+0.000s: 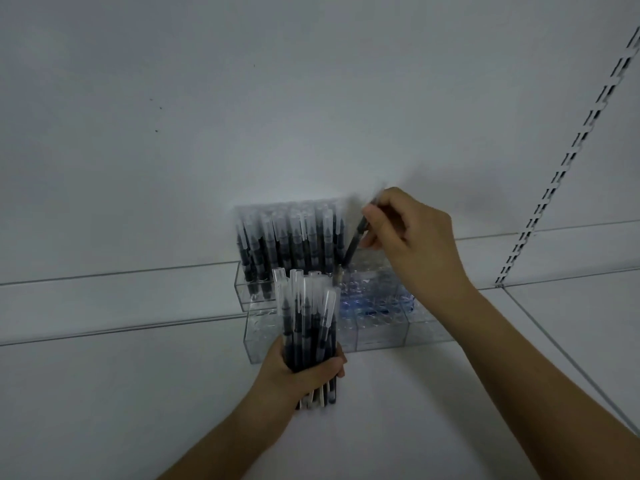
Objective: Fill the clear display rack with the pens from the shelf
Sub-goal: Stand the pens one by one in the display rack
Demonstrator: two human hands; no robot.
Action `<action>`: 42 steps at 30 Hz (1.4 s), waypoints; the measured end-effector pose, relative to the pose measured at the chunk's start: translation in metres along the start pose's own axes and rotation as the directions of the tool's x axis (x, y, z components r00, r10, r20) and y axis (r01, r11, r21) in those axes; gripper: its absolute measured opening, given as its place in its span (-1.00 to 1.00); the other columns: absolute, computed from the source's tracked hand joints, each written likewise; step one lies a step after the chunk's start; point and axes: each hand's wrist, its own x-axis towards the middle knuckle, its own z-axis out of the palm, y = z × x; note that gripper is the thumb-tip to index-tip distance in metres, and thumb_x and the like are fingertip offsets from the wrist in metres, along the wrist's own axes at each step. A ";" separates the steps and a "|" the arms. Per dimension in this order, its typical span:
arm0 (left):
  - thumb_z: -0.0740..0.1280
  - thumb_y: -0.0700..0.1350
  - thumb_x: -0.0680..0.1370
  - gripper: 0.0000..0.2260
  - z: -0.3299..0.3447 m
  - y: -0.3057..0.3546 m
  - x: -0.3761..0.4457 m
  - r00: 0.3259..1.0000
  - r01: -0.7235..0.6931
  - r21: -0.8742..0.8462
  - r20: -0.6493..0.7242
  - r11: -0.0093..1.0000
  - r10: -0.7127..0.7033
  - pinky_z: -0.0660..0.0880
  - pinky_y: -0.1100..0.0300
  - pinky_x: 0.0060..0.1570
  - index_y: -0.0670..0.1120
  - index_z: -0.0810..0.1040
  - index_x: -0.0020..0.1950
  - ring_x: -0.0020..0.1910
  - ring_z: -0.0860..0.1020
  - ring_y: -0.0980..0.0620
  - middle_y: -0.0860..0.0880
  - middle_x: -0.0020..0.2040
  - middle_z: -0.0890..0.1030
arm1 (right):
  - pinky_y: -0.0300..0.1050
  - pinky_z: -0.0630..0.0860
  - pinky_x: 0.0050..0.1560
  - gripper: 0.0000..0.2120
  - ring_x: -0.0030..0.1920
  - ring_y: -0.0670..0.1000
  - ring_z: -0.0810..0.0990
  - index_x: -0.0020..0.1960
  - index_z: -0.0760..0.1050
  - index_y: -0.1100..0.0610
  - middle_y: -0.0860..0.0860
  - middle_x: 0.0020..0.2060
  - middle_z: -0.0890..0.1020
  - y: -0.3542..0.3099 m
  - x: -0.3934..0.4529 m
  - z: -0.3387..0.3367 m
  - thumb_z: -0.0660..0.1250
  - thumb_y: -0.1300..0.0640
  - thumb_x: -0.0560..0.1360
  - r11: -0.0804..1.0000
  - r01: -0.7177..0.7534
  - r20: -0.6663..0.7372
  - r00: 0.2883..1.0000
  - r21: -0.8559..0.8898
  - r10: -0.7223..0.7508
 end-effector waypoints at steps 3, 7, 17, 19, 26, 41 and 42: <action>0.50 -0.18 0.33 -0.80 -0.001 0.000 0.002 0.999 0.004 0.015 -0.039 1.000 -0.004 0.55 0.17 -0.24 -0.21 0.60 -0.10 -0.22 0.60 -0.07 -0.15 -0.23 0.63 | -0.08 0.59 -0.14 -0.78 -0.30 -0.13 0.64 -0.07 0.52 0.12 -0.04 -0.30 0.65 0.000 0.004 0.006 0.25 -0.01 0.62 0.979 0.071 0.169 0.985 -0.189 -0.038; 0.53 -0.05 0.28 -0.74 -0.002 0.000 0.002 0.999 -0.023 0.030 -0.034 0.999 0.024 0.55 0.08 -0.17 -0.15 0.64 -0.11 -0.19 0.62 -0.09 -0.14 -0.19 0.65 | 0.01 0.56 -0.25 -0.73 -0.36 -0.03 0.55 -0.07 0.49 0.09 -0.03 -0.35 0.60 -0.003 0.005 0.018 0.22 -0.10 0.62 0.903 0.170 0.281 0.958 -0.394 -0.058; 0.53 -0.05 0.27 -0.72 -0.004 -0.002 0.004 0.999 -0.031 0.008 -0.032 0.999 0.031 0.55 0.16 -0.15 -0.15 0.66 -0.10 -0.17 0.64 -0.08 -0.16 -0.17 0.67 | -0.08 0.42 -0.36 -0.67 -0.44 -0.06 0.42 -0.22 0.39 0.09 -0.04 -0.44 0.46 0.002 0.005 0.018 0.19 -0.06 0.64 0.874 0.153 0.295 0.955 -0.461 -0.011; 0.54 -0.06 0.25 -0.69 -0.004 -0.002 0.005 0.999 -0.026 -0.001 -0.040 1.000 0.026 0.55 0.15 -0.15 -0.16 0.65 -0.08 -0.17 0.64 -0.09 -0.17 -0.16 0.67 | -0.04 0.46 -0.32 -0.68 -0.43 -0.03 0.43 -0.21 0.41 0.11 0.00 -0.42 0.50 0.001 0.006 0.017 0.19 -0.05 0.65 0.879 0.157 0.310 0.951 -0.449 -0.012; 0.54 -0.16 0.27 -0.65 -0.004 -0.003 0.005 0.998 -0.011 -0.042 -0.064 0.999 0.009 0.57 0.13 -0.18 -0.23 0.60 -0.01 -0.19 0.65 -0.10 -0.19 -0.15 0.68 | -0.24 0.47 -0.26 -0.67 -0.34 -0.14 0.51 -0.12 0.54 0.05 -0.11 -0.36 0.55 -0.003 -0.023 0.003 0.22 -0.19 0.58 0.928 -0.021 0.171 0.981 -0.372 0.091; 0.46 -0.26 0.31 -0.62 0.000 0.000 0.005 0.997 -0.018 -0.033 -0.082 0.999 0.015 0.58 0.15 -0.26 -0.34 0.54 0.09 -0.24 0.68 -0.11 -0.19 -0.19 0.69 | -0.40 0.46 -0.25 -0.88 -0.29 -0.17 0.61 -0.19 0.57 0.03 -0.06 -0.30 0.66 -0.003 -0.076 0.016 0.49 0.16 0.45 0.952 -0.300 0.350 0.899 0.057 0.263; 0.46 -0.25 0.31 -0.62 0.000 -0.001 0.005 0.997 -0.019 -0.025 -0.080 1.000 0.017 0.59 0.15 -0.26 -0.33 0.54 0.08 -0.23 0.68 -0.12 -0.20 -0.18 0.70 | -0.38 0.48 -0.25 -0.87 -0.30 -0.14 0.62 -0.21 0.55 0.04 -0.04 -0.31 0.66 -0.006 -0.076 0.014 0.48 0.18 0.44 0.954 -0.296 0.321 0.909 0.046 0.267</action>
